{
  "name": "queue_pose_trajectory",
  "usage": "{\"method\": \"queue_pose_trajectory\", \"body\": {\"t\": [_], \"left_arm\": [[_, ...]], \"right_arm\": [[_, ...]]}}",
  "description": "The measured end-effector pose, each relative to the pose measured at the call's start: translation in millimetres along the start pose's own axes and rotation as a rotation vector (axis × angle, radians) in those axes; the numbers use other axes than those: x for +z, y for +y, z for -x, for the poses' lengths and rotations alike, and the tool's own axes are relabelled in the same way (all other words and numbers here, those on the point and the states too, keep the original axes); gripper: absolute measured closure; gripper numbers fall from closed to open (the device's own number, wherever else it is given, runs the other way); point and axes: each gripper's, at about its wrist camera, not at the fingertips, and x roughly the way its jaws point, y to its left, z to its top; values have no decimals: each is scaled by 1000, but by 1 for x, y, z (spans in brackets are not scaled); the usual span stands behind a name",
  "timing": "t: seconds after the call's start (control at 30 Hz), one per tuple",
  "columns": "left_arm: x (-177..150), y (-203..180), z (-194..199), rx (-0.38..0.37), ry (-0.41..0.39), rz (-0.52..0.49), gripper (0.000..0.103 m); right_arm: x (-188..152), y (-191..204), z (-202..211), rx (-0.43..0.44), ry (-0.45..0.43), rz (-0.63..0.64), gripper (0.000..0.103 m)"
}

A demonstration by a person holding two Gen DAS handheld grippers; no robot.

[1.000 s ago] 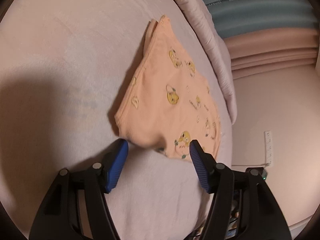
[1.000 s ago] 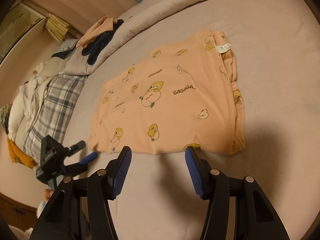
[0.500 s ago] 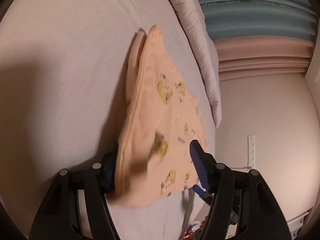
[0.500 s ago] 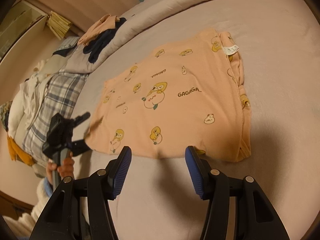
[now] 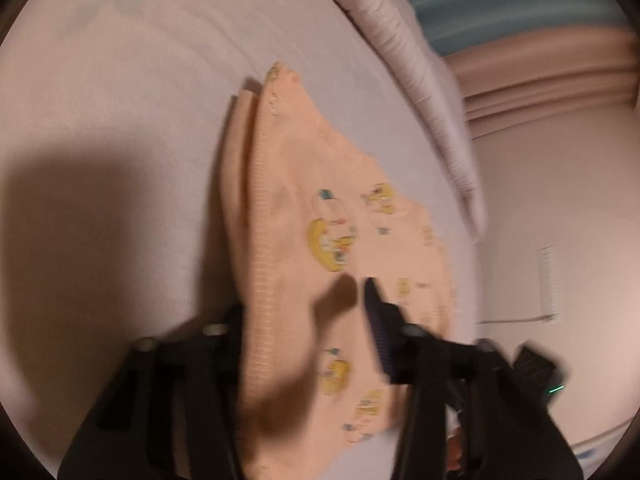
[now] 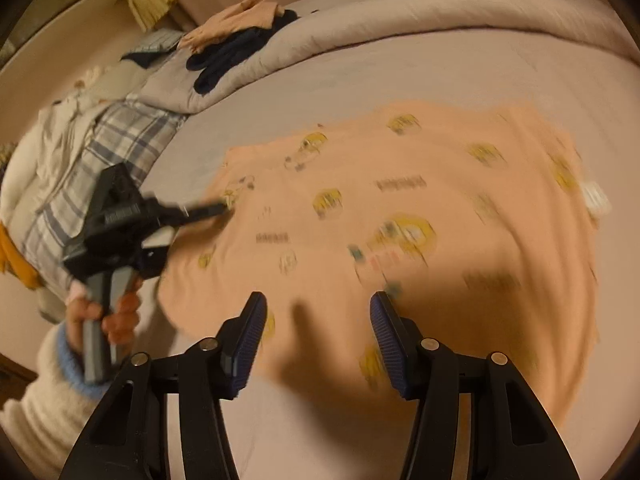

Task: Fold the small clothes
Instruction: 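Grasp the shirt side edge with the left tool and fold it over the body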

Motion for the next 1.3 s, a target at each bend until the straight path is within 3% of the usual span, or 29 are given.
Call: {"method": "queue_pose_trajectory", "body": {"t": [0.13, 0.23, 0.4, 0.53, 0.7, 0.87, 1.0, 1.1, 1.17, 1.3], "left_arm": [[-2, 0, 3, 57, -10, -37, 87], [-6, -6, 4, 97, -29, -66, 89], [-12, -22, 11, 131, -68, -133, 90], [-9, -34, 13, 154, -73, -175, 90], [-12, -43, 13, 173, -71, -195, 90], [-12, -55, 12, 186, -76, -205, 90], [-15, -74, 10, 214, -92, -222, 90], [-17, -88, 10, 227, -105, -241, 90], [-19, -97, 11, 247, -110, -256, 90], [-18, -123, 4, 300, -110, -296, 90]], "right_arm": [[29, 10, -17, -25, -24, 32, 52], [48, 11, -35, -104, -24, 45, 76], [68, 0, -69, -189, 11, 36, 82], [69, 4, -64, -201, 24, 55, 82], [41, 27, -33, -118, 32, 92, 82], [-11, 45, -35, -146, 127, 159, 82], [-23, 52, -30, -144, 109, 185, 82], [-24, 38, -17, -6, 133, 83, 82], [-25, 24, -3, 37, 94, 21, 81], [-16, -25, 32, 92, -39, -173, 69]]}}
